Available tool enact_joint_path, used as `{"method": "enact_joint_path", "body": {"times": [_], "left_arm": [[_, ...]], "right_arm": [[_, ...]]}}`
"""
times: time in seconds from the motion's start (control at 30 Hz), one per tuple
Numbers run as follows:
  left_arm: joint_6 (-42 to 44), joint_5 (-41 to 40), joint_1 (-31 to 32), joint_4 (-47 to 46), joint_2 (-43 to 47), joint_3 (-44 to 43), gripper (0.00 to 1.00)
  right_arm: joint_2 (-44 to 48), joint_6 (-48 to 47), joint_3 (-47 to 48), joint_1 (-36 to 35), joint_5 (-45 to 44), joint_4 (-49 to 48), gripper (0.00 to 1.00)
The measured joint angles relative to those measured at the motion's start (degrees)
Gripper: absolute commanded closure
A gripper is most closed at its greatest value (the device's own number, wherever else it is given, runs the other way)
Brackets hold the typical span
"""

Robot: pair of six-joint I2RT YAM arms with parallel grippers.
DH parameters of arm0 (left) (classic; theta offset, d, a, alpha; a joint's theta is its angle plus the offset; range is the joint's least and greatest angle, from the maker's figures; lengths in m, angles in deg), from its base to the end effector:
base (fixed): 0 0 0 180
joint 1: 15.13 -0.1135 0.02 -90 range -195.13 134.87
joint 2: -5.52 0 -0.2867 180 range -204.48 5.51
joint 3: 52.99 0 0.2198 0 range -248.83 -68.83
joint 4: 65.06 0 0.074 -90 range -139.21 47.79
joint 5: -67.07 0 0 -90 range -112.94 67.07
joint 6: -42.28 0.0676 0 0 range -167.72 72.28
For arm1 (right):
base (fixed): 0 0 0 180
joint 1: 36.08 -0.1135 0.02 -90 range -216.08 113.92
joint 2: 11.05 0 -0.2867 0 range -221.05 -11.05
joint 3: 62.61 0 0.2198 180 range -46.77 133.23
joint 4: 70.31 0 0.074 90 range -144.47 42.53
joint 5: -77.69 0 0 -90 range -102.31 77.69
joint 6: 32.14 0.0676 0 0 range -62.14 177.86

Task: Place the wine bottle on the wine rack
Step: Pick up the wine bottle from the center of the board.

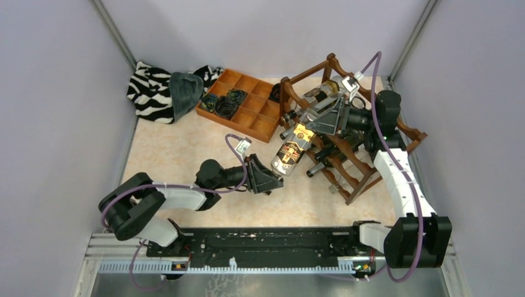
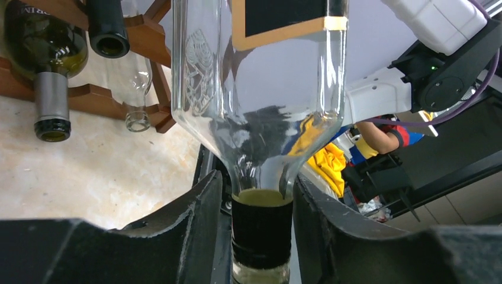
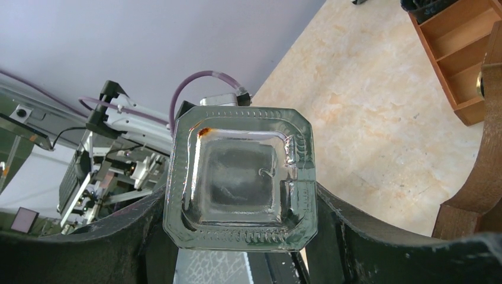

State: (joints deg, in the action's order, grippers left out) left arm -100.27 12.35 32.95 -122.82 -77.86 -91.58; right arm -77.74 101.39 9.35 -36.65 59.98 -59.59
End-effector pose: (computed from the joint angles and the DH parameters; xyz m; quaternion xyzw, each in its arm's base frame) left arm 0.1505 -0.2261 0.2724 0.2138 0.6022 -0.6943 0.3309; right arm 0.2189 0.0666 0.3880 -0.1504 0.7013 0.6084 0.3396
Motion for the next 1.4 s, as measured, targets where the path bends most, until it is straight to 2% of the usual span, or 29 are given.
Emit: {"method": "enact_joint_path", "body": {"times": [0.1, 0.5, 0.7, 0.87, 0.93, 1.0, 1.03, 1.13, 1.17, 1.2, 1.27, 1.4], "left_arm": [[-1.3, -1.5, 1.0, -2.2, -1.7, -0.2, 0.53], [-5.3, -5.3, 2.4, -8.1, -4.9, -0.2, 0.52], [-6.4, -6.3, 3.3, -9.9, -7.1, -0.2, 0.56], [-5.8, -6.2, 3.6, -10.9, -7.2, -0.2, 0.78], [-6.0, -6.3, 3.6, -10.9, -7.2, -0.3, 0.91], [-6.0, -6.3, 3.6, -11.0, -7.2, -0.3, 1.0], [-6.0, -6.3, 3.6, -11.2, -7.2, -0.3, 1.0], [-6.1, -6.3, 3.6, -11.8, -7.6, -0.2, 1.0], [-6.2, -6.3, 3.6, -12.3, -7.8, -0.2, 1.0], [-6.4, -6.3, 3.6, -12.6, -8.1, -0.1, 1.0], [-6.8, -6.2, 3.6, -13.1, -8.7, -0.1, 1.0], [-7.9, -5.4, 3.4, -13.8, -9.5, 0.4, 1.0]], "right_arm": [[0.0, 0.3, -0.2, 0.0, 0.0, -0.1, 1.0], [0.1, 1.7, -1.0, 0.0, -0.2, -3.3, 1.0], [0.2, 2.2, -2.4, 0.1, -0.5, -4.4, 1.0], [0.2, 3.5, -2.5, 0.3, -0.6, -4.8, 1.0], [0.3, 3.6, -2.5, 0.3, -0.6, -4.8, 1.0], [0.3, 3.7, -2.5, 0.3, -0.6, -5.0, 1.0], [0.3, 3.7, -2.6, 0.3, -0.6, -5.2, 0.97], [0.4, 4.0, -2.9, 0.9, -0.3, -5.6, 0.64], [0.4, 4.0, -3.1, 1.2, -0.1, -5.6, 0.48], [0.6, 3.8, -3.3, 1.3, 0.0, -5.5, 0.38], [0.8, 2.8, -3.3, 1.6, 0.3, -4.7, 0.26], [1.5, 0.0, -3.3, 1.8, 0.9, -1.1, 0.12]]}}
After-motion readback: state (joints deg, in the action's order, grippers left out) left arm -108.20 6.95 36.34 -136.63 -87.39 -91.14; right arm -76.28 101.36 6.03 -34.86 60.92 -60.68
